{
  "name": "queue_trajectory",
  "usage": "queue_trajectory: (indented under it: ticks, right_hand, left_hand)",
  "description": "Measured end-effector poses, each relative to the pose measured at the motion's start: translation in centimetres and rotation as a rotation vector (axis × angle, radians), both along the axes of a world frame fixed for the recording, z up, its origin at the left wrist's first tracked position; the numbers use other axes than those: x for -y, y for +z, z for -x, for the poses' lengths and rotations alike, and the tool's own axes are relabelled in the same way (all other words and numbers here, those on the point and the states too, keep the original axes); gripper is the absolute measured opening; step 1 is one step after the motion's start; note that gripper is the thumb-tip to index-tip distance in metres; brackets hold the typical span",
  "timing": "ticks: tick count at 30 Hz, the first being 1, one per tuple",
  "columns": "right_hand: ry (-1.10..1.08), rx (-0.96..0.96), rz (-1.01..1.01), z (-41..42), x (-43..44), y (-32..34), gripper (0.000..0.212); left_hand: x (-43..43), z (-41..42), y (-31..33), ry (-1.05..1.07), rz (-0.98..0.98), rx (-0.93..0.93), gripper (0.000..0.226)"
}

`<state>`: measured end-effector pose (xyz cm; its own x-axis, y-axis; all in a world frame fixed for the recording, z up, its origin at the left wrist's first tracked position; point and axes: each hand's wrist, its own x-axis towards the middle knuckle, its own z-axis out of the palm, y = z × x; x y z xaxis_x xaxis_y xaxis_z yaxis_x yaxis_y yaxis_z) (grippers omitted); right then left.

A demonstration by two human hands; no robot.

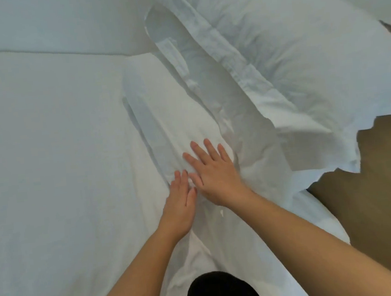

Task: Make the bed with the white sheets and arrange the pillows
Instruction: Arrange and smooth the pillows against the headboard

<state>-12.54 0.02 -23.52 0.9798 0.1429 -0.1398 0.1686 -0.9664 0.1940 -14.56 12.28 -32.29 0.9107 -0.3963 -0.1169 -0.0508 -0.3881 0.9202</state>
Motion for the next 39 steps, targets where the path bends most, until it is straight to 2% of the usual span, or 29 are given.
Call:
queue_trajectory:
  ticks: [2, 5, 10, 13, 15, 18, 20, 22, 26, 28, 32, 36, 39]
  right_hand:
    - [-0.039, -0.029, -0.052, 3.1, 0.2, 0.0, 0.057]
    - [-0.082, -0.044, -0.217, 6.8, 0.6, 1.2, 0.055]
    - [0.001, 0.008, -0.392, 13.5, 4.6, 4.8, 0.044]
    - [0.130, 0.181, -0.433, 16.6, 9.4, 8.3, 0.038]
    - [0.139, 0.335, -0.440, 17.4, 12.8, 11.3, 0.030]
    - [0.030, 0.548, -0.429, 17.2, 17.0, 16.4, 0.023]
    - [-0.086, 0.592, -0.410, 16.1, 19.3, 19.5, 0.029]
    - [-0.205, 0.519, -0.408, 14.3, 21.0, 22.7, 0.041]
    - [-0.362, 0.237, -0.404, 9.9, 23.2, 27.2, 0.061]
    - [-0.356, 0.147, -0.368, 7.8, 23.8, 28.0, 0.069]
    - [-0.476, -0.186, -0.449, 6.4, 22.4, 26.6, 0.086]
    - [-0.575, -0.176, -0.485, 10.7, 20.8, 23.9, 0.081]
    - [-0.733, -0.366, -0.489, 17.5, 20.2, 21.4, 0.073]
  left_hand:
    - [-1.6, 1.3, 1.7, -0.043, -0.035, 0.009, 0.055]
    - [-3.0, 2.2, 5.1, 0.001, -0.062, 0.096, 0.056]
    - [-1.7, 3.1, 12.2, -0.051, -0.251, 0.284, 0.061]
    - [0.6, 2.8, 18.4, -0.061, -0.322, 0.440, 0.062]
    - [3.0, 2.1, 22.6, -0.069, -0.335, 0.509, 0.061]
    - [7.4, 0.9, 27.9, -0.109, -0.388, 0.538, 0.061]
    - [10.1, 0.0, 30.3, -0.142, -0.461, 0.545, 0.062]
    - [12.2, -1.1, 32.5, -0.179, -0.556, 0.562, 0.064]
    - [14.7, -3.3, 36.1, -0.231, -0.730, 0.583, 0.063]
    - [15.4, -4.3, 37.1, -0.343, -0.805, 0.519, 0.063]
    - [15.7, -5.2, 38.0, -0.552, -0.982, 0.366, 0.068]
    - [15.9, -3.1, 36.4, -0.515, -1.022, 0.556, 0.074]
    - [16.3, 0.1, 34.5, -0.644, -0.998, 0.741, 0.077]
